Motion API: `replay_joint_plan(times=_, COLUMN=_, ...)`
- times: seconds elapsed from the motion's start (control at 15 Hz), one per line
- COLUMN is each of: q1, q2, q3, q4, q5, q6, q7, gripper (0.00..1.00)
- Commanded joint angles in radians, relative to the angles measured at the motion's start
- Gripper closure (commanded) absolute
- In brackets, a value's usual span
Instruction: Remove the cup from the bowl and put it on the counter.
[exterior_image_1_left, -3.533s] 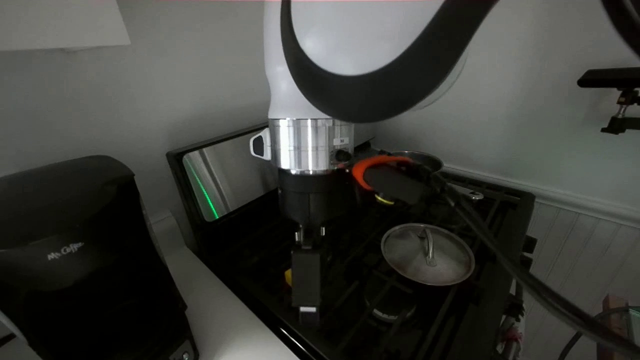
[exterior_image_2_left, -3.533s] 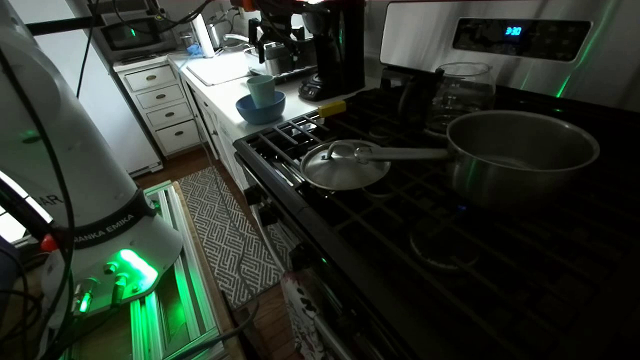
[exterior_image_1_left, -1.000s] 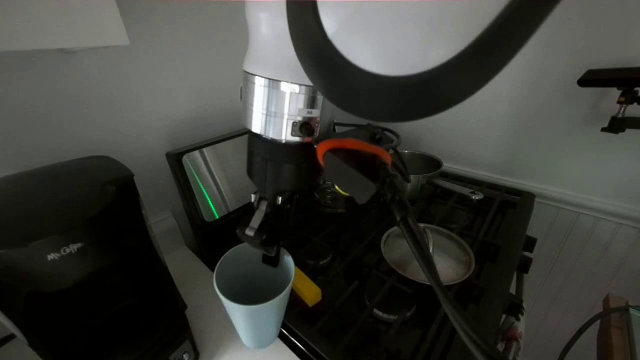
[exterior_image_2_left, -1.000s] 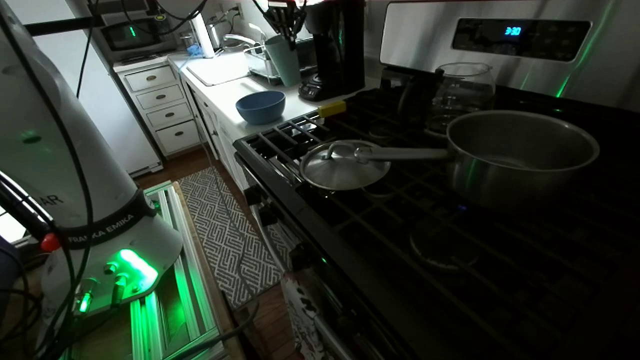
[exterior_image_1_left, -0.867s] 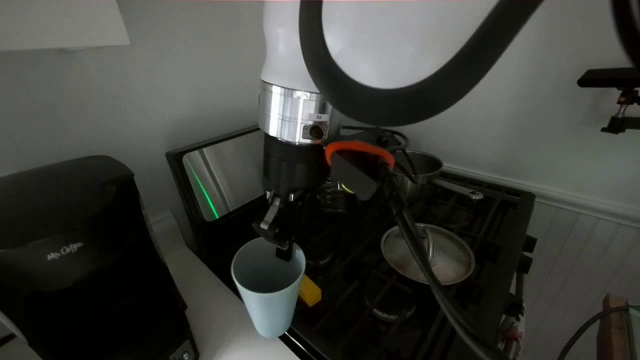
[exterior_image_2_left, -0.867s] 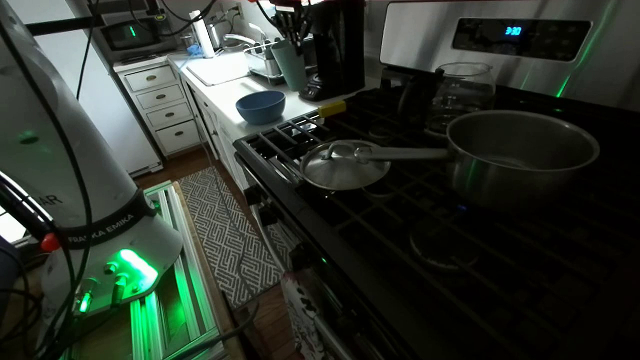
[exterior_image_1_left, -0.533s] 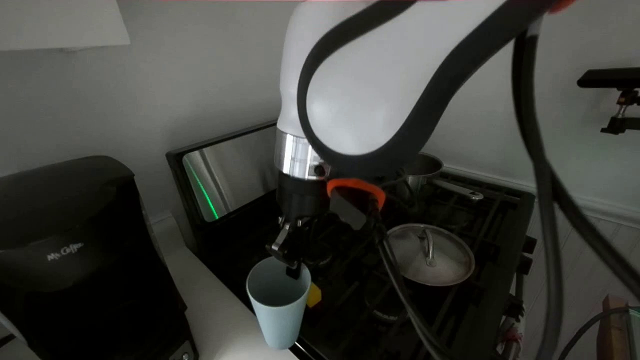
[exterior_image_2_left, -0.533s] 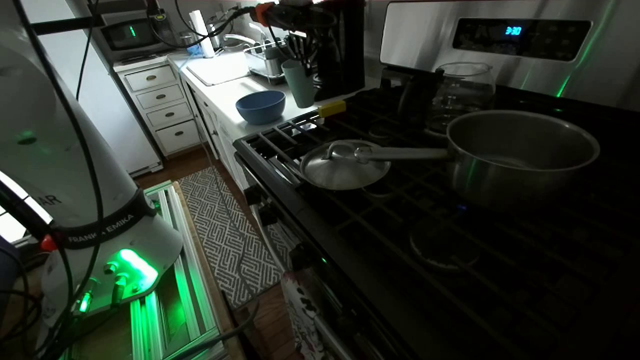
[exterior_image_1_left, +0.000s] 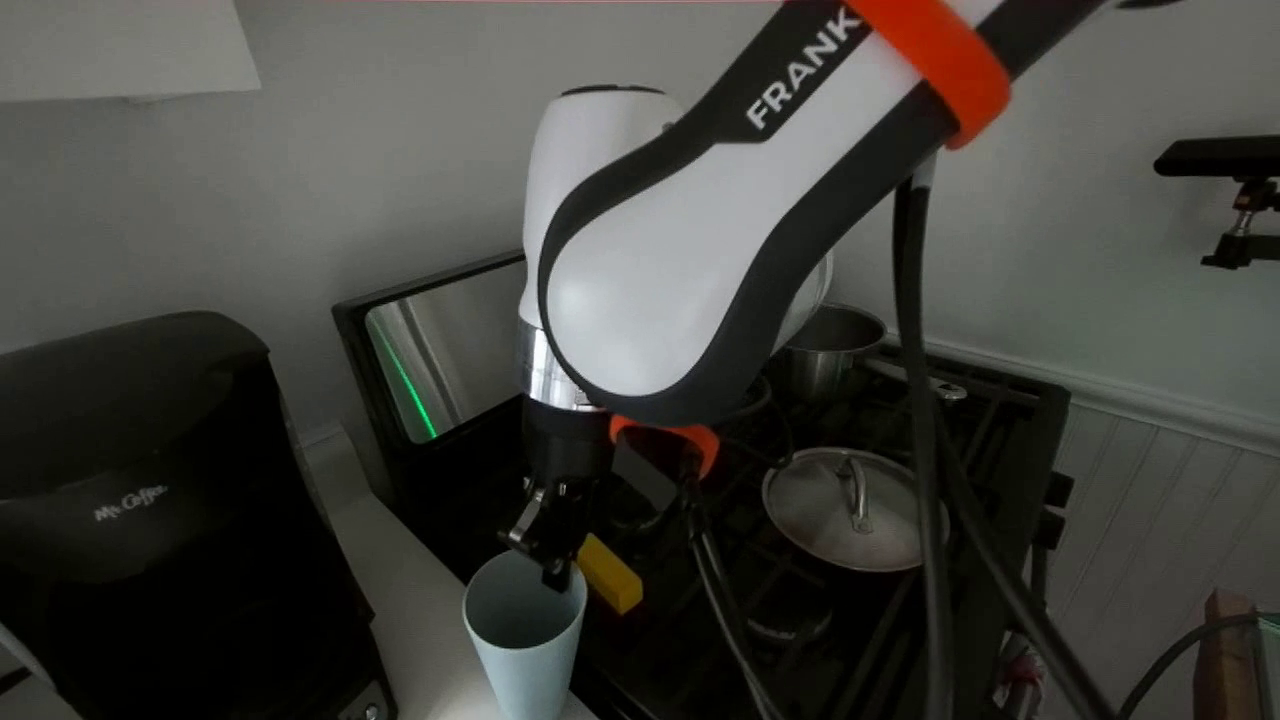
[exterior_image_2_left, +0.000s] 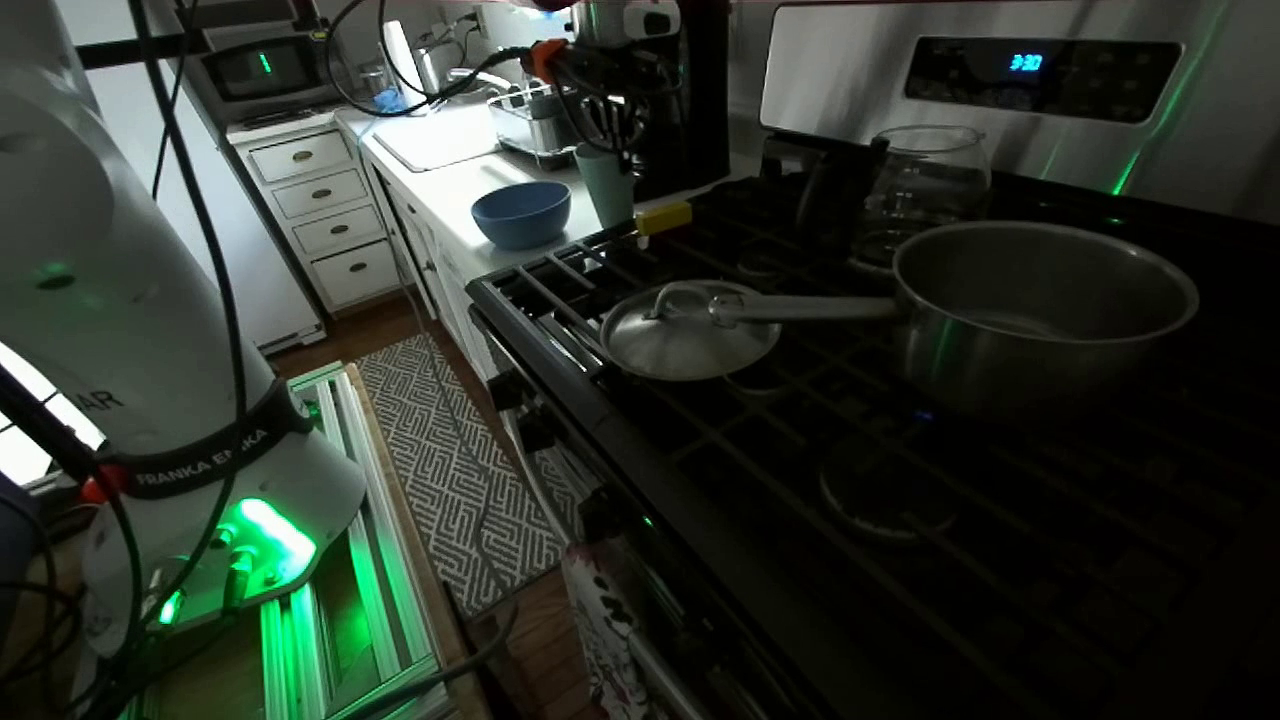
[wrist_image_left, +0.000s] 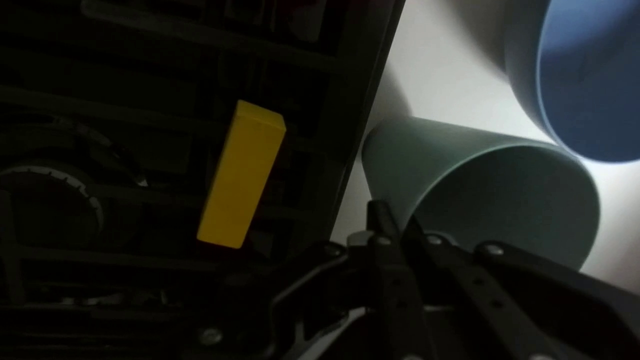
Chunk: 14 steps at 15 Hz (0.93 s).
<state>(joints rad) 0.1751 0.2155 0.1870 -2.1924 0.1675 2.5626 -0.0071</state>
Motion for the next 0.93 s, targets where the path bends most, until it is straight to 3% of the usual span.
replay_joint_plan(times=0.0, q1=0.000, q2=0.075, q3=0.011, q4=0.078, q5=0.006, q6=-0.036, q7=0.002, gripper=0.70)
replay_joint_plan(times=0.2, q1=0.004, q2=0.080, q3=0.022, q4=0.101, q5=0.004, q6=-0.057, q7=0.003, gripper=0.60)
replay_joint_plan(times=0.4, q1=0.038, q2=-0.033, q3=0.016, q4=0.051, q5=-0.056, q6=-0.076, q7=0.054, gripper=0.38)
replay_joint_plan(times=0.6, q1=0.089, q2=-0.195, q3=-0.029, q4=-0.025, q5=-0.260, q6=-0.106, q7=0.244, gripper=0.17)
replay_joint_plan(times=0.8, q1=0.069, q2=-0.325, q3=-0.009, q4=-0.068, q5=-0.428, q6=-0.215, q7=0.442, gripper=0.00)
replay_joint_plan(times=0.87, q1=0.056, q2=-0.220, q3=0.006, q4=0.006, q5=-0.342, q6=-0.174, q7=0.333, gripper=0.00)
